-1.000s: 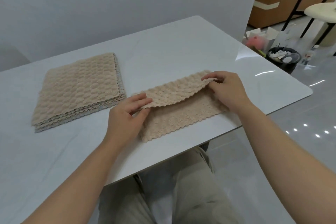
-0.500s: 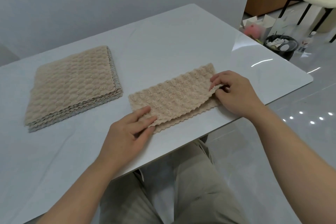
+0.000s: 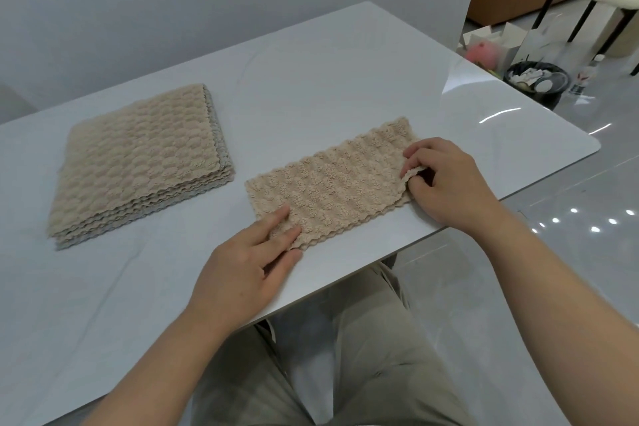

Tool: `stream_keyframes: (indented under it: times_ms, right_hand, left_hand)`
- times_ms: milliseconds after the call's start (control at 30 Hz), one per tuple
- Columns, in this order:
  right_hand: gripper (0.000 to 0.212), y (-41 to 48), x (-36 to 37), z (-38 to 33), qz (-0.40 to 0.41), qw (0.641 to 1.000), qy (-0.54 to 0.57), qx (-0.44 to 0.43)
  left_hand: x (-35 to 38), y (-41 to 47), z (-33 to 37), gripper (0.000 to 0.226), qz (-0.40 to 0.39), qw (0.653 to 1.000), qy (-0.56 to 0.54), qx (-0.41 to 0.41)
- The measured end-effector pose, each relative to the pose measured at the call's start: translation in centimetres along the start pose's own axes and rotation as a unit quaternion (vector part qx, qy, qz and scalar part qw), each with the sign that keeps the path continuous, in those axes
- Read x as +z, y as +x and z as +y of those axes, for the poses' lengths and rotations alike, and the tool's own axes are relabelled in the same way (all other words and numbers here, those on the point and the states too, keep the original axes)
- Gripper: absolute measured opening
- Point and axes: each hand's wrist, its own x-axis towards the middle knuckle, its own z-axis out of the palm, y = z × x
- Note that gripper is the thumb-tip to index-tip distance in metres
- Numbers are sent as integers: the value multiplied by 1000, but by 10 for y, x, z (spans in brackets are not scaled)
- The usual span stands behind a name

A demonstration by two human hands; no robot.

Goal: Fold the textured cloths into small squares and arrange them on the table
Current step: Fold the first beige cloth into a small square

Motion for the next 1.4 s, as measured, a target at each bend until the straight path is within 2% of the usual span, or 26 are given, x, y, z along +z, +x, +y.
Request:
stream_keyframes:
  times_ms: [200,267,367,500,767,933,1067,1167,1233,1300,1400]
  right_hand:
    - [15,0,3,0,4,999,-32,1]
    - [17,-1,4,-2,22,999,-47,-9]
    - [32,-2,4,-3,70,996,-62,-10]
    - [27,0,7,1,104,991,-88,-1]
    - [29,1,9,6,91,992,-82,6]
    - [18,1,12,4,85,990,-109,32]
    - [19,4,9,-2,70,988,-126,48]
    - [26,6,7,-13,113,984,-135,35]
    - [29,13,8,-22,131,981,-140,-19]
    - [34,23,15,-33,90,982,-137,-94]
    - [48,33,32,-53,-49,977,-146,-148]
  left_hand:
    - [7,1,-3,27,49,994,69,63]
    - [6,3,-3,24,64,989,103,79]
    - [3,5,-1,21,80,985,132,78]
    - [0,8,2,19,85,982,149,80]
    - [0,11,5,18,58,991,98,63]
    - [-1,13,5,18,40,996,75,31]
    - [-11,28,7,34,-8,997,71,-7]
    - [-11,43,12,34,26,996,85,-17]
    - [-6,56,19,29,64,995,72,-13]
    - [4,73,28,35,66,994,75,-36]
    - [20,99,40,47,-6,993,73,-88]
